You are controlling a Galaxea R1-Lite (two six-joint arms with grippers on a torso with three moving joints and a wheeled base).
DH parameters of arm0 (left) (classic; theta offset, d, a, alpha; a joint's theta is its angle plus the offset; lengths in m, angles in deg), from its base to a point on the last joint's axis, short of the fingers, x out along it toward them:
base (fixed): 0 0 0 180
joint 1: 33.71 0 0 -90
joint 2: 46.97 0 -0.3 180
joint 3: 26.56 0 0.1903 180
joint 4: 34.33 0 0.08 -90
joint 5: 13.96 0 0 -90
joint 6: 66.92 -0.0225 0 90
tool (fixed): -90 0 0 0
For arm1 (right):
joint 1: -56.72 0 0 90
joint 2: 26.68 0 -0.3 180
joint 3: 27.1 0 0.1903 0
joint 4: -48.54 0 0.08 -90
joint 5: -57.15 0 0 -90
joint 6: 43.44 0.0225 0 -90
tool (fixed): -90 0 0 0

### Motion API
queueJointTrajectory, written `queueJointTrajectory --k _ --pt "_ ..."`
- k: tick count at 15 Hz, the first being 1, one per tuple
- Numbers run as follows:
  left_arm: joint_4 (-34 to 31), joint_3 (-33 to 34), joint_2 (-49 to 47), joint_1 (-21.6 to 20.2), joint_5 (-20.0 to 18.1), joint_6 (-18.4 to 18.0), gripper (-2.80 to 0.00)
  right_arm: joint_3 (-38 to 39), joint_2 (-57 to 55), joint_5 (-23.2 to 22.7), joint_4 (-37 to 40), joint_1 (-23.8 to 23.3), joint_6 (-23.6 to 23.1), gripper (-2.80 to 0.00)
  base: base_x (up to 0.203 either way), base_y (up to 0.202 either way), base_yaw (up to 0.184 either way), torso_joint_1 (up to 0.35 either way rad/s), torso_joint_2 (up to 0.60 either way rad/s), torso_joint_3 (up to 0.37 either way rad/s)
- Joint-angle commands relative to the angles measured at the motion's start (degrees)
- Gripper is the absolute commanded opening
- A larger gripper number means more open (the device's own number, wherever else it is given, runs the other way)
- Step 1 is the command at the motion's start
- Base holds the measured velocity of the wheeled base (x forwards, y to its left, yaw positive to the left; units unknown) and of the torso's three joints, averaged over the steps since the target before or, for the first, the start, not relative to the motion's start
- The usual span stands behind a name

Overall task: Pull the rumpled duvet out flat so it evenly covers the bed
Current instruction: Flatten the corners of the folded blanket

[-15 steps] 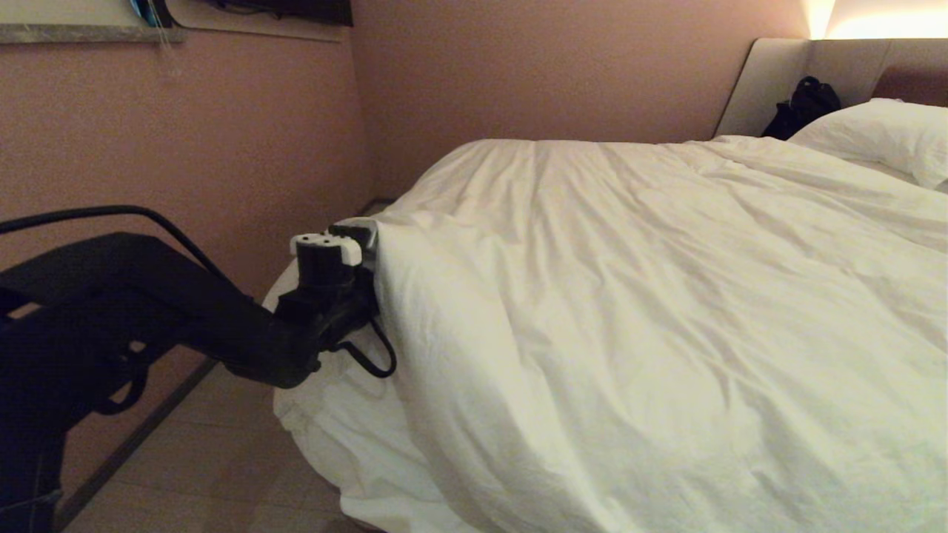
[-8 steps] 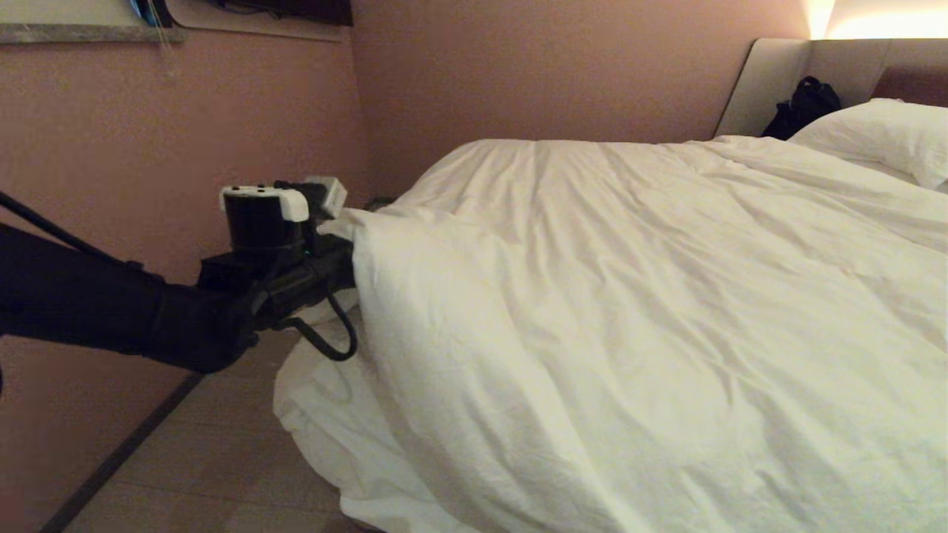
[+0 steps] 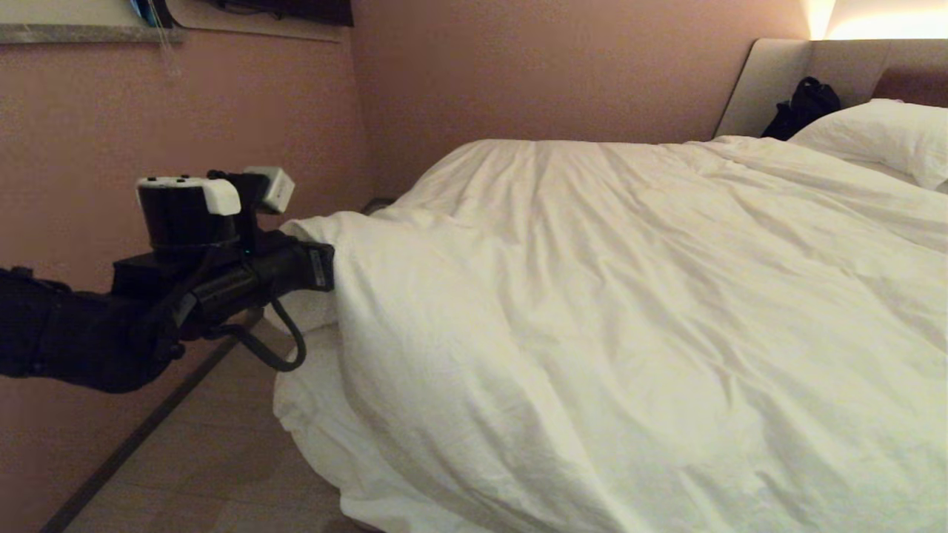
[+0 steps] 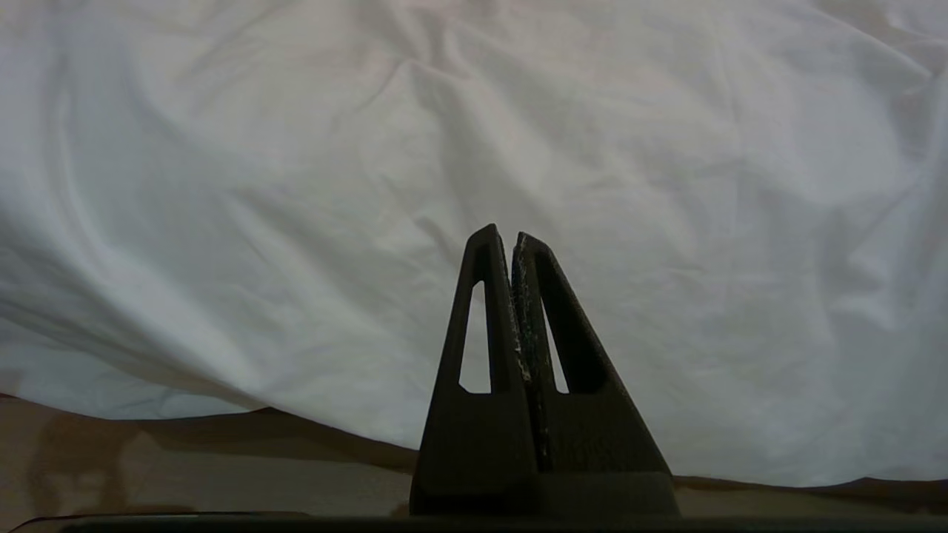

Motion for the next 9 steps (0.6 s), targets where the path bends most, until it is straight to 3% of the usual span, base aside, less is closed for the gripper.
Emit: queueJointTrajectory --k 1,9 --pt "0.8 4.4 0.9 -0.7 0.0 0.1 -2.80 0.0 0.0 0.1 0.0 0.0 0.0 -2.80 0.000 0.000 0.000 0.000 0.00 0.000" --pt "1.2 15.5 4.5 -1.1 0.1 0.0 -2.80 0.0 0.0 0.1 0.0 0.0 0.0 -2.80 0.000 0.000 0.000 0.000 0.00 0.000"
